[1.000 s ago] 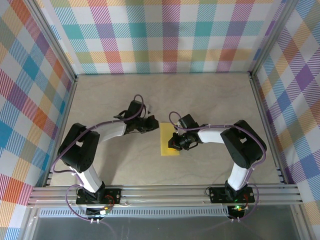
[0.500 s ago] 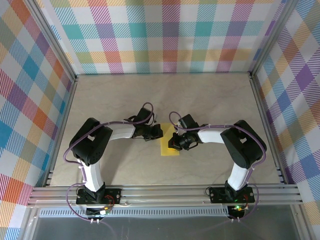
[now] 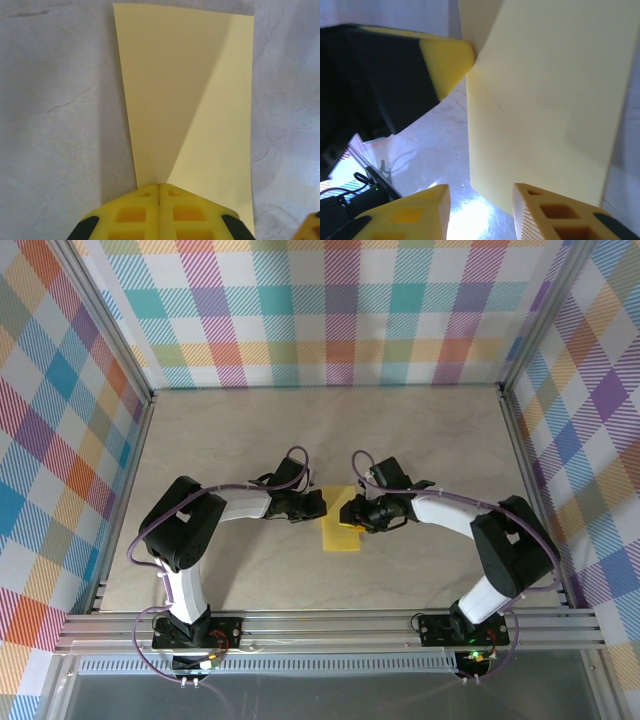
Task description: Fold a paper plane with a square sheet of paper (fold left side to right side)
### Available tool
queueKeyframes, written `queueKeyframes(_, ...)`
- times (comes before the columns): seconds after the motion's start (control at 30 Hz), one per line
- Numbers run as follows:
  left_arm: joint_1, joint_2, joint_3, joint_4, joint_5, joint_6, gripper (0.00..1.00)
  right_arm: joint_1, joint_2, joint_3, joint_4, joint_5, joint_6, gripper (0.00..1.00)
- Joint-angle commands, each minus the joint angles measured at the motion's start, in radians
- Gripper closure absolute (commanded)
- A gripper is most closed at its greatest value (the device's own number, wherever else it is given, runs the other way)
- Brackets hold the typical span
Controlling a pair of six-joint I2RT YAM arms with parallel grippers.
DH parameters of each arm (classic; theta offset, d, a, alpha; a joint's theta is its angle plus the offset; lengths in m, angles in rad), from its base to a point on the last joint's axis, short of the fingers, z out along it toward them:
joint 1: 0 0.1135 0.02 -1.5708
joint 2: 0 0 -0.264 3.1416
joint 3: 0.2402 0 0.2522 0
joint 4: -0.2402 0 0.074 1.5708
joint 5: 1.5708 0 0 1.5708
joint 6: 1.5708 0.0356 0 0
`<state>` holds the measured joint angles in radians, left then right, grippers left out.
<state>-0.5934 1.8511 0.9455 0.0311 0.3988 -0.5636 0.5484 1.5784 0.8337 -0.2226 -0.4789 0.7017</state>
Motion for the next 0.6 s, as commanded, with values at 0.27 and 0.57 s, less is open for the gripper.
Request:
queueKeyframes(0.27,-0.011,-0.01,-0.037,-0.067,-0.018,0.013,1.0,-0.048,-0.068,-0.13,-0.071,-0.068,-0.027,0.5)
queueKeyframes(0.57,-0.012,-0.009,-0.037,-0.066,-0.019,0.012,1.0,-0.016,0.015,-0.134,-0.007,-0.104,-0.006,0.52)
